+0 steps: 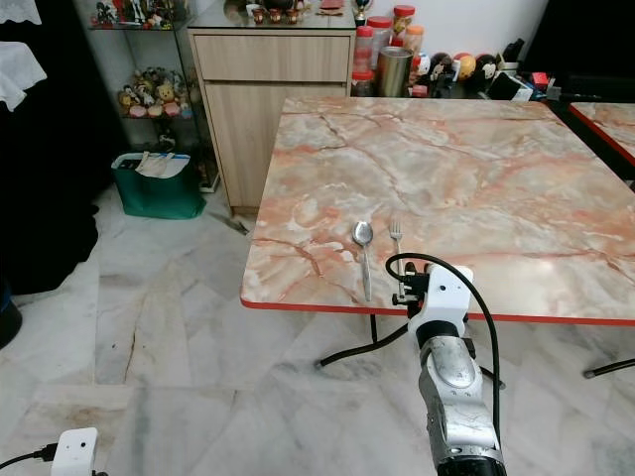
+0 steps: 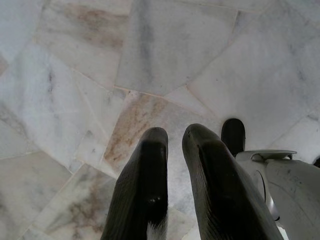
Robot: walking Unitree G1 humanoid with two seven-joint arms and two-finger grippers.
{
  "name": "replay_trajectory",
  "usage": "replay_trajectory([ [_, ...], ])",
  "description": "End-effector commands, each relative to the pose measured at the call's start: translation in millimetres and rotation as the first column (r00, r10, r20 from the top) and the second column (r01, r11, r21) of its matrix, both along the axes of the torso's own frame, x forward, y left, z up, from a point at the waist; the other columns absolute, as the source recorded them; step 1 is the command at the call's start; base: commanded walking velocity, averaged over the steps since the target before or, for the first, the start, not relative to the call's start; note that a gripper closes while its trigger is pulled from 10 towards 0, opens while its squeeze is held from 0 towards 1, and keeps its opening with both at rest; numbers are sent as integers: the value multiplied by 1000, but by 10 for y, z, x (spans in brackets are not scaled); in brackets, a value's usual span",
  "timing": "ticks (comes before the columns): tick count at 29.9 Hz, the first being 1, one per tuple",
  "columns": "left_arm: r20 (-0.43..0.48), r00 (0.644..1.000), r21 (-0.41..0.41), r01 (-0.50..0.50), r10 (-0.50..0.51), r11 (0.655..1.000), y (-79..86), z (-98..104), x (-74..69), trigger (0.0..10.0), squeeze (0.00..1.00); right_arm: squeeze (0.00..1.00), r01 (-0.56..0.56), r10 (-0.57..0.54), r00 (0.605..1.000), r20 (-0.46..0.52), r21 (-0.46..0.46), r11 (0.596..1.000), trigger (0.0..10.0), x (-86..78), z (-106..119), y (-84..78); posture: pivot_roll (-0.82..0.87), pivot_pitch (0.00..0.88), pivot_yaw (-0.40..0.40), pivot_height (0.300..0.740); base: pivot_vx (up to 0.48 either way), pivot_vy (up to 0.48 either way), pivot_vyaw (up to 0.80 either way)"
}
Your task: Setting the table
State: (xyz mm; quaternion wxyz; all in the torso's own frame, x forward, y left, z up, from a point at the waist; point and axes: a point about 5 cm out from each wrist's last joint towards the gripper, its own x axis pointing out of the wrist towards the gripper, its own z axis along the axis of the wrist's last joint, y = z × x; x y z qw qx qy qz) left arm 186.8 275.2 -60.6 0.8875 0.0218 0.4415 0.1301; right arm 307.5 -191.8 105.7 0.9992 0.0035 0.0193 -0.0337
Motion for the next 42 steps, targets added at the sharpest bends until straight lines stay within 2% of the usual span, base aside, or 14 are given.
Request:
replay_trajectory([
  [1, -16, 1000, 9, -7, 8, 1000, 23, -18, -49, 10000, 0, 0, -2, 2, 1000, -14, 3, 1000, 10000, 36, 5, 31, -2, 30, -15, 740, 240, 0, 0],
  [42, -18, 1000, 5, -12, 12, 1000, 20, -13, -35, 10000, 0, 0, 25, -25, 1000, -14, 3, 1000, 10000, 45, 51, 23, 3, 82, -19, 740, 301, 0, 0],
])
